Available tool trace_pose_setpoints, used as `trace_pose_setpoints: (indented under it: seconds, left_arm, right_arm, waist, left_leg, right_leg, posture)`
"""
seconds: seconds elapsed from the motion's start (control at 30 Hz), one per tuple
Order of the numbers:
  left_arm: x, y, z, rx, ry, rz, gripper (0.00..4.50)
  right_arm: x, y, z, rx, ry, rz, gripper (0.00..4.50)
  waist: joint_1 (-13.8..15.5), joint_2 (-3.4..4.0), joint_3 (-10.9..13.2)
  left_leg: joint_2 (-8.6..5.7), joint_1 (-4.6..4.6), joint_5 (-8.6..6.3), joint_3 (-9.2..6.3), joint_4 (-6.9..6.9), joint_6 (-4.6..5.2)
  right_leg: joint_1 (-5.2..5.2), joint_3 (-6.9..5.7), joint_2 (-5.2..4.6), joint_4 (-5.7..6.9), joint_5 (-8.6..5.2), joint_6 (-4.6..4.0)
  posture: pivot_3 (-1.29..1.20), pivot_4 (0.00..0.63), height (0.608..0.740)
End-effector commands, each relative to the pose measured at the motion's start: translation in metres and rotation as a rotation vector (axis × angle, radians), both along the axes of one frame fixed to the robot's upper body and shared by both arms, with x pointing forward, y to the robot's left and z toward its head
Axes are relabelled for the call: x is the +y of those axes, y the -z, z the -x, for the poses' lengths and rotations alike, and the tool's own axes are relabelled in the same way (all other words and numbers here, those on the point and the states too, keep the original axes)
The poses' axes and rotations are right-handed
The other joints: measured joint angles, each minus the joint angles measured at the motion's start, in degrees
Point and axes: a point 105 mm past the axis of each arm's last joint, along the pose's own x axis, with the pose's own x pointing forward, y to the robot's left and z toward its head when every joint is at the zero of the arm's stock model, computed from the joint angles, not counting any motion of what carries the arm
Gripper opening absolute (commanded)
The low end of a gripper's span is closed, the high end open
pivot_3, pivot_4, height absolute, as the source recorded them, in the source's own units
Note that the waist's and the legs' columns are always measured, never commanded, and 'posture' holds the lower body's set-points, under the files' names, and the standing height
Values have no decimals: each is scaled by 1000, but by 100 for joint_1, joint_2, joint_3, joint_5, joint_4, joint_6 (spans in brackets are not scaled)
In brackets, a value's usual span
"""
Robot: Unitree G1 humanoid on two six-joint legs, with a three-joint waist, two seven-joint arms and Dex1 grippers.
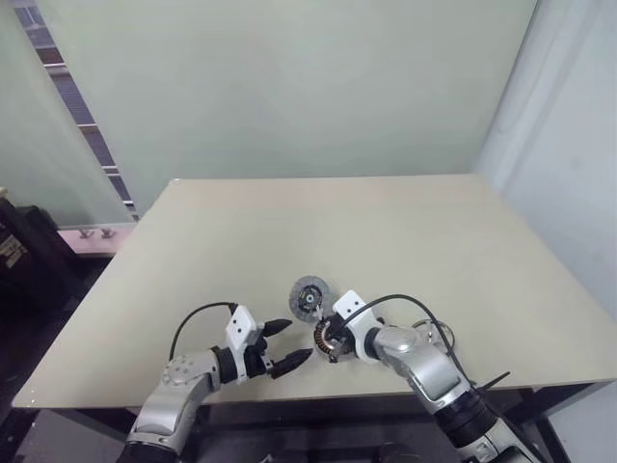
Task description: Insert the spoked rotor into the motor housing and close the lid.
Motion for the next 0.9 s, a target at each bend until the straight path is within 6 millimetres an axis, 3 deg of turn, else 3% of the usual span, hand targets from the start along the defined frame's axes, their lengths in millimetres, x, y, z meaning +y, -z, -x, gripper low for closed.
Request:
trace_pose_setpoints:
  seconds: [0.03,0.2,0.33,0.47,0.7,0.9]
  left_arm:
    - [-4,-13,-3,-56,25,0,4500]
    - [-6,-13,-3,-56,29,2,4500]
    - [-6,-12,-4,-56,30,2,4500]
    - [-7,-13,-4,-58,30,4,4500]
    - [-5,-14,-4,-61,28,0,4500]
    - [-3,-14,-4,-63,23,-4,4500]
  right_arm:
    - [-2,-23,-8,-47,33,-76,18]
    - [-8,-39,-15,-77,62,-116,18]
    - [-8,-40,-12,-67,48,-113,18]
    - [-4,-24,1,-7,3,-76,18]
    - [-4,23,14,83,-3,28,18]
    - [-10,1,-1,10,42,-12,18]
  waist:
    - [-3,0,0]
    - [-2,0,0]
    - [-2,0,0]
    - [-3,0,0]
    - [-9,-3,-14]
    - [-7,-3,-44]
  left_leg:
    - [0,-1,0,1,0,0]
    - [0,-3,0,1,-1,0]
    - [1,-3,0,1,-2,0]
    - [0,-3,0,2,-1,0]
    - [3,8,0,6,-1,0]
    - [8,11,0,5,0,-1]
  right_leg:
    - [-1,0,0,0,0,0]
    - [-3,0,0,0,0,1]
    - [-4,0,0,1,0,0]
    - [-3,1,0,-1,0,0]
    - [3,1,1,0,0,0]
    - [4,-1,3,2,-1,-1]
  posture:
    - [0,0,740]
    - [0,0,740]
    - [0,0,740]
    - [0,0,740]
    - [0,0,740]
    - [0,0,740]
